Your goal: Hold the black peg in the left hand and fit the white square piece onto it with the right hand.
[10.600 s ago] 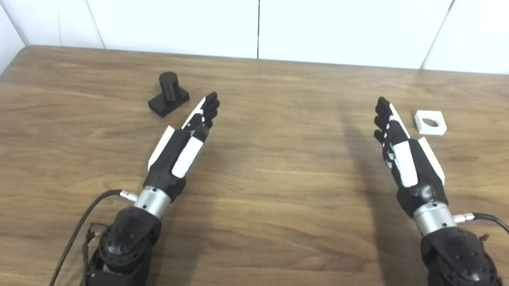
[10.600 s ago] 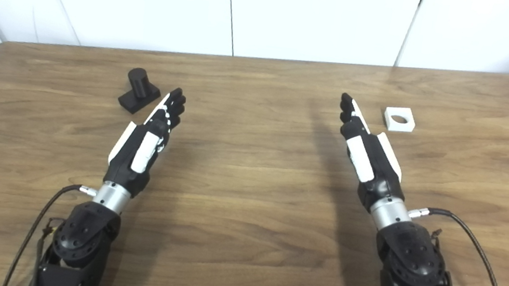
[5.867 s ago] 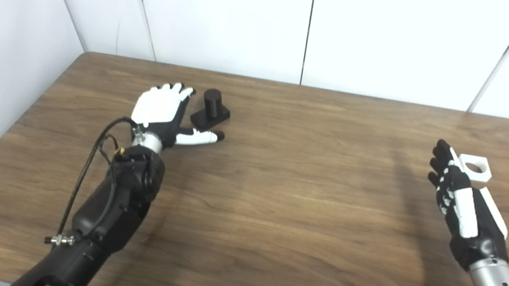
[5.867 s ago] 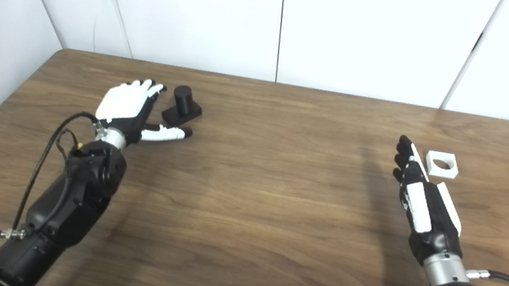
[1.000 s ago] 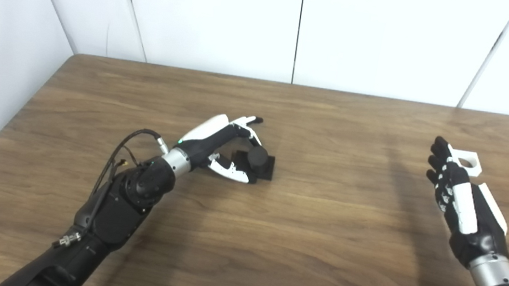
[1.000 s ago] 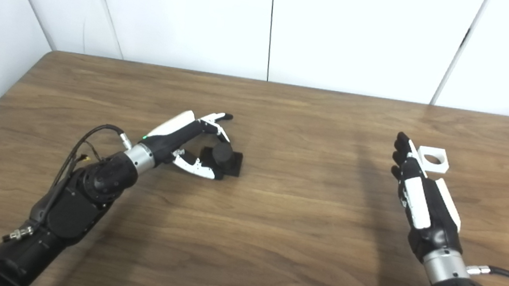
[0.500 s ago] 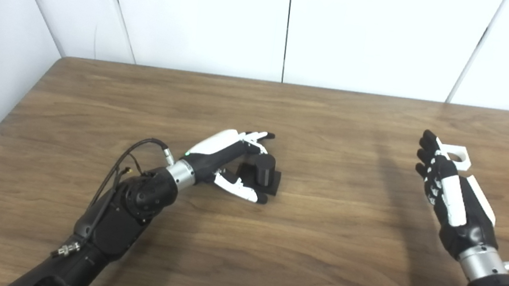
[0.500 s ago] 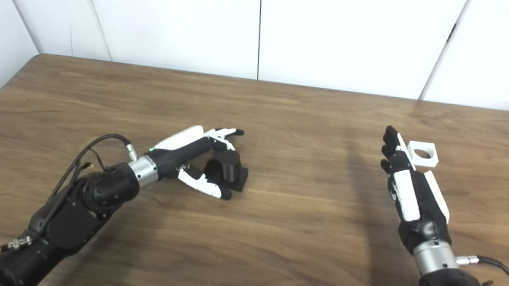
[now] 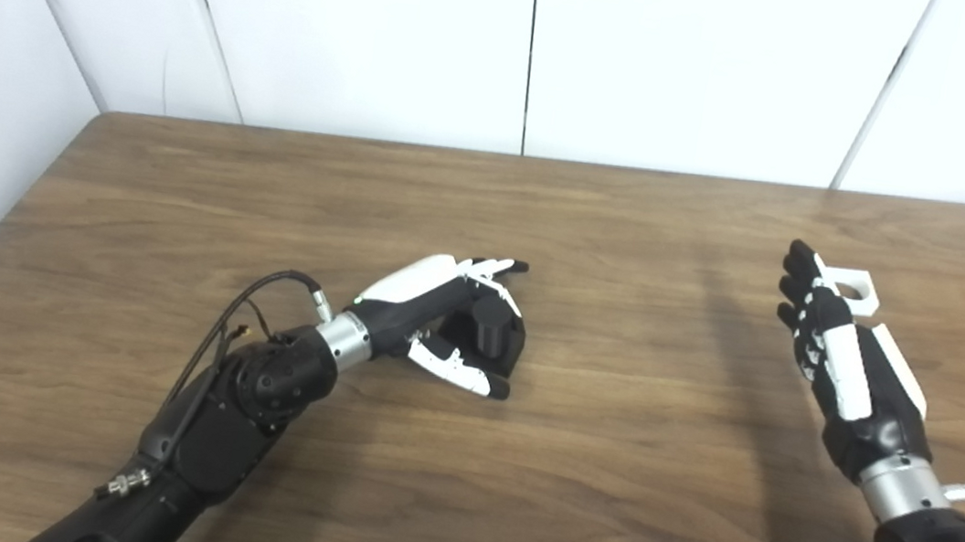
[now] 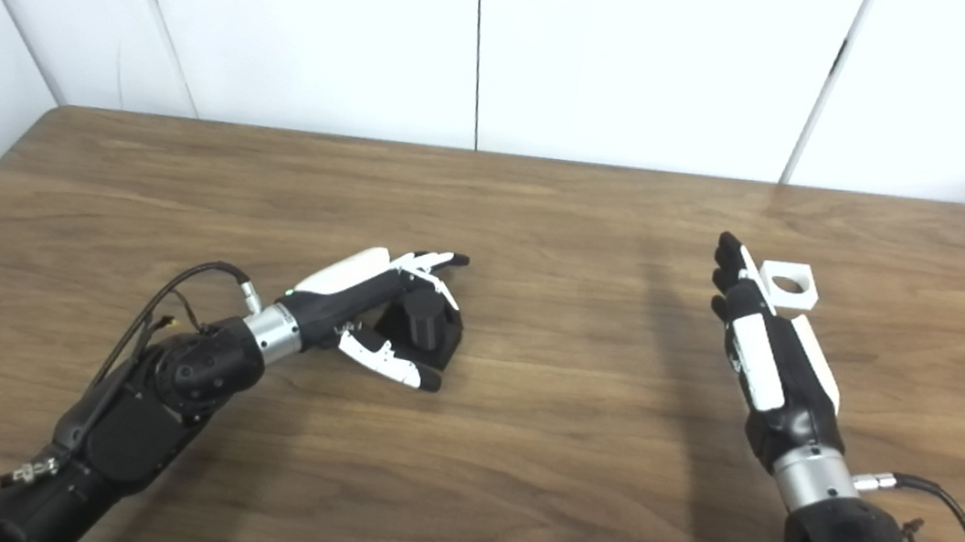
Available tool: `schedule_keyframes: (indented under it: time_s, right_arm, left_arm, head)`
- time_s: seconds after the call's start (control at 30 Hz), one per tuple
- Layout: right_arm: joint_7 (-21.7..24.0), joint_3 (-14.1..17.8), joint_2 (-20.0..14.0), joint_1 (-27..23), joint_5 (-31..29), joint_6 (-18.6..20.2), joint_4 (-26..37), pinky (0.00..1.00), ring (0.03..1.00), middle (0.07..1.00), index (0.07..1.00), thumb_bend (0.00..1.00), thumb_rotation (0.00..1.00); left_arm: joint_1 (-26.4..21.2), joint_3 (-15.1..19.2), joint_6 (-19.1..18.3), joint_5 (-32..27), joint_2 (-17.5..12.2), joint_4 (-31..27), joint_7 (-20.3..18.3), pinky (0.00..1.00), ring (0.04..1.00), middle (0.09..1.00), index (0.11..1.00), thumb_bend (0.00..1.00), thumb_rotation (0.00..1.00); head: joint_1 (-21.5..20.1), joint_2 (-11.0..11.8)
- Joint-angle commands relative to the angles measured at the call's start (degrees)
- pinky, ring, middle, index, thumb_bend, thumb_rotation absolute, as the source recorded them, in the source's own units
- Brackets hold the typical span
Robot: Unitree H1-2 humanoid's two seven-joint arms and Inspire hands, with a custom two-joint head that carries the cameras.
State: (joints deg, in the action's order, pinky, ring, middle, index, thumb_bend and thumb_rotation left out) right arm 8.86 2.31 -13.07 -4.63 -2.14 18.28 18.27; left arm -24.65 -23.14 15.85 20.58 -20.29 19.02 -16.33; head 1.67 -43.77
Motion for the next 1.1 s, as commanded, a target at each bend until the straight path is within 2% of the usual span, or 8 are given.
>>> schedule_keyframes:
  time_s: [0.0, 0.27, 0.43, 0.83, 1.07]
  right_arm:
    - [-0.4, 0.2, 0.0, -2.0, -0.1, -0.4, 2.8, 1.00, 1.000, 1.000, 1.000, 0.87, 1.00]
    - [-0.1, 0.5, -0.3, -2.2, -0.6, -0.1, 2.5, 1.00, 1.000, 1.000, 1.000, 0.88, 1.00]
    - [0.1, 0.6, -0.4, -2.2, -0.9, -0.4, 2.4, 1.00, 1.000, 1.000, 1.000, 0.88, 1.00]
    - [0.3, 0.8, -0.7, -2.1, -1.6, -0.6, 2.2, 1.00, 1.000, 1.000, 1.000, 0.86, 1.00]
    - [0.4, 0.7, -0.8, -1.9, -1.6, -0.7, 2.2, 1.00, 1.000, 1.000, 1.000, 0.86, 1.00]
  left_arm:
    - [0.3, -1.5, 0.2, 0.6, 0.4, -0.2, -2.9, 1.00, 1.000, 1.000, 0.598, 0.91, 0.41]
    - [-0.4, -1.1, 2.0, 3.0, -0.4, 1.0, -1.3, 1.00, 1.000, 0.999, 0.598, 0.86, 0.34]
    - [-0.9, -0.5, 1.3, 3.7, -1.4, 0.6, -1.5, 1.00, 1.000, 0.999, 0.611, 0.85, 0.27]
    - [-1.7, 0.5, 1.5, 4.4, -2.8, 1.2, -1.4, 1.00, 1.000, 1.000, 0.638, 0.75, 0.10]
    - [-1.9, 0.9, 1.8, 5.4, -3.3, 1.5, -0.4, 0.99, 1.000, 0.997, 0.637, 0.69, 0.09]
  head:
    - [0.1, -0.1]
    - [0.4, 0.0]
    - [0.9, 0.0]
    - [1.2, 0.0]
    - [1.4, -0.1]
